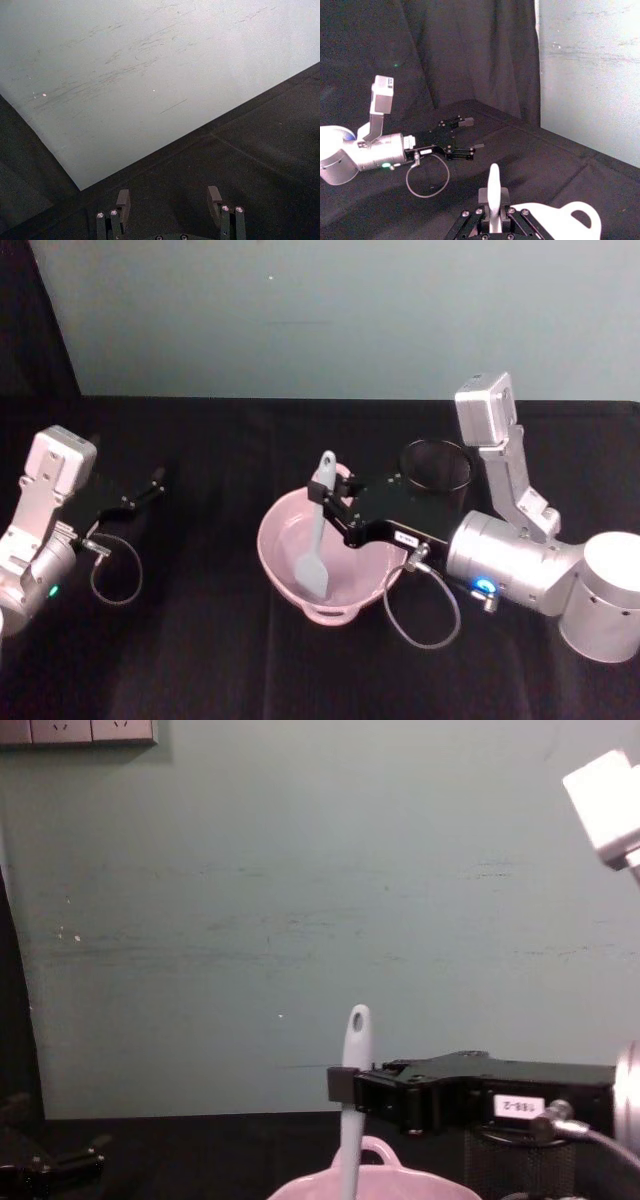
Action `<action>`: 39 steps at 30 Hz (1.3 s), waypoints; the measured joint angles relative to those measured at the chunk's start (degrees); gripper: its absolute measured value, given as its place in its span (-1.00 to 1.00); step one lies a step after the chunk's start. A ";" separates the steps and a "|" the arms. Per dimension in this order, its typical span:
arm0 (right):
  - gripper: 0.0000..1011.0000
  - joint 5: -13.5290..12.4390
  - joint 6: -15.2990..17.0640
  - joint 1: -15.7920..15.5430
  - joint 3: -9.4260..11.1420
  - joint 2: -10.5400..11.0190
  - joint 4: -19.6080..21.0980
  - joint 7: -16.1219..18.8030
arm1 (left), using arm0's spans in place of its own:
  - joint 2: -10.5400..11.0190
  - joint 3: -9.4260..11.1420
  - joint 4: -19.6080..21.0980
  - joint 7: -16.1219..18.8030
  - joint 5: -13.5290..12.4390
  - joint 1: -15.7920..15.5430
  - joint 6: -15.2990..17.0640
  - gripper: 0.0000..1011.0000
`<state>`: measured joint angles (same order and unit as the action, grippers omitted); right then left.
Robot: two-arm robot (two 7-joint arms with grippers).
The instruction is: Use the one hand to pick up the spoon and stir the clear water in the bowl.
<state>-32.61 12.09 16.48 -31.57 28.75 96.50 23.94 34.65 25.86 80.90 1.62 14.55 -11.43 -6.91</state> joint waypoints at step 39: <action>-0.78 9.59 -6.12 0.03 5.92 -8.52 -8.29 -7.38 | 0.00 0.00 0.00 0.00 0.00 0.00 0.00 1.00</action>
<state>-23.02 5.97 16.51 -25.65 20.22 88.21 16.56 34.65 25.86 80.90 1.62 14.55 -11.43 -6.91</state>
